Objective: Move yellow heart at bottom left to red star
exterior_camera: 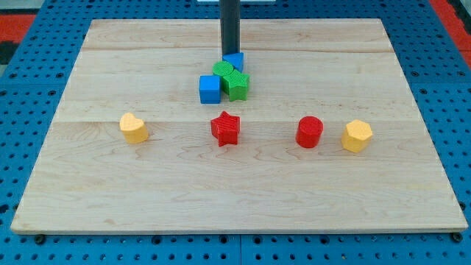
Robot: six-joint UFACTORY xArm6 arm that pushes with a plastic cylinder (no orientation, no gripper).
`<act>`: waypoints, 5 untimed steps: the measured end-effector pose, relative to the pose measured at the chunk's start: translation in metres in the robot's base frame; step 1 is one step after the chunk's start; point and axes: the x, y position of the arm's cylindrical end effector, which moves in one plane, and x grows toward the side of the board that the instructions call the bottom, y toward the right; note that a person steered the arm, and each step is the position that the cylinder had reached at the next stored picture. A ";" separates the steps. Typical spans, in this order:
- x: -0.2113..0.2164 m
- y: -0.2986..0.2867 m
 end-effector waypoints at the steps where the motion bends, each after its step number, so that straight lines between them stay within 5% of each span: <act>1: 0.002 -0.011; 3: -0.024 -0.175; 5: 0.070 -0.193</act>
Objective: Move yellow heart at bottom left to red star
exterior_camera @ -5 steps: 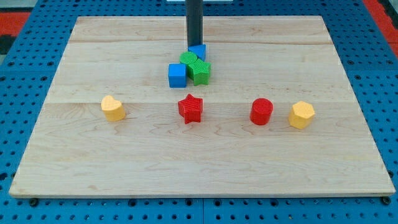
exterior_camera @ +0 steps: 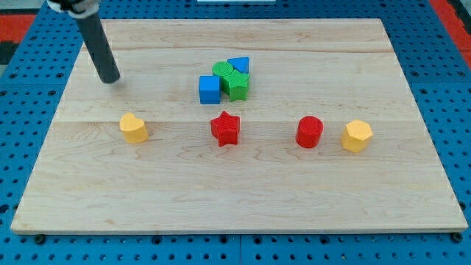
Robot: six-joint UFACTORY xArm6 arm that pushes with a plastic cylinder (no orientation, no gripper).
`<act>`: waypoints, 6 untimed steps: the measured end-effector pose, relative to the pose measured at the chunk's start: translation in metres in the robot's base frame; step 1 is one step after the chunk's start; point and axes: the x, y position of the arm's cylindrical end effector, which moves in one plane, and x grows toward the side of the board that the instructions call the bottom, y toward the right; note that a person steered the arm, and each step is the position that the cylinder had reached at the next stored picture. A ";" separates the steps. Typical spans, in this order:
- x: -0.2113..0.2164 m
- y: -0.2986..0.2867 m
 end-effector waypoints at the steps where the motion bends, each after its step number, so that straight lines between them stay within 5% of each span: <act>1: 0.035 0.025; 6: 0.171 0.060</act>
